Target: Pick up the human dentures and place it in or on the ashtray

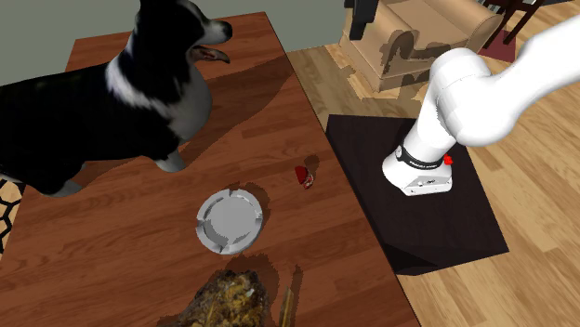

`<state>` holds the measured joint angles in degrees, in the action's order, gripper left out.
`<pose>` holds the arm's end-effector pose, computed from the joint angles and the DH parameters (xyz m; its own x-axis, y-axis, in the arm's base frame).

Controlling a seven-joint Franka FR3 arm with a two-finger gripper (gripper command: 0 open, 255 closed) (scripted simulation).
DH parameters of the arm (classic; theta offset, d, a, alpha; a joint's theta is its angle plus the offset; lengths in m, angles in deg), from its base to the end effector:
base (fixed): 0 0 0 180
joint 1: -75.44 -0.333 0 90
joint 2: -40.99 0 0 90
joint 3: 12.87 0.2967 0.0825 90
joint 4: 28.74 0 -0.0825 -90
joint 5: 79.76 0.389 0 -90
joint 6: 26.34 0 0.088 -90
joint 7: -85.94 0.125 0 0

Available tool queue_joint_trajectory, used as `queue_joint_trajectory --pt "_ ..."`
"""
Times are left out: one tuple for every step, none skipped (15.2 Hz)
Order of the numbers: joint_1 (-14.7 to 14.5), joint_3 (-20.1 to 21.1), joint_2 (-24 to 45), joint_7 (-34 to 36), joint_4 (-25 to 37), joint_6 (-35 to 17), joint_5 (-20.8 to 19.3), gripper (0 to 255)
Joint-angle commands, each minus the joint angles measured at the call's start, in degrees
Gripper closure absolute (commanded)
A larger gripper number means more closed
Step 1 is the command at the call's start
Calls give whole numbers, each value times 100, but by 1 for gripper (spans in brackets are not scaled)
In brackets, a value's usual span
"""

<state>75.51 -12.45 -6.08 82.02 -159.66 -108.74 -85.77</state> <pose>0.3017 -0.0117 0.5928 0.9978 0.0578 -0.0319 0.0609 -0.9923 0.1075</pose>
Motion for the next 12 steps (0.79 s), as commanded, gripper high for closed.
queue_joint_trajectory --pt "0 0 0 0 0 0 0 0" --pt "2 32 -6 97 -185 -158 48 0" --pt "2 65 -4 193 -365 -317 97 0" --pt "1 98 5 288 -539 -480 146 0" --pt "1 133 22 381 -707 -645 195 0" --pt "-3 168 47 475 -869 -813 245 0" --pt "-6 205 81 566 -1026 -984 295 0" --pt "-12 241 123 658 -1176 -1159 344 0" --pt "-17 279 175 749 -1321 -1337 395 0" --pt "-24 318 236 839 -1459 -1519 446 0" --pt "-32 358 307 927 -1590 -1705 497 0" --pt "-41 398 388 1016 -1715 -1895 547 0"
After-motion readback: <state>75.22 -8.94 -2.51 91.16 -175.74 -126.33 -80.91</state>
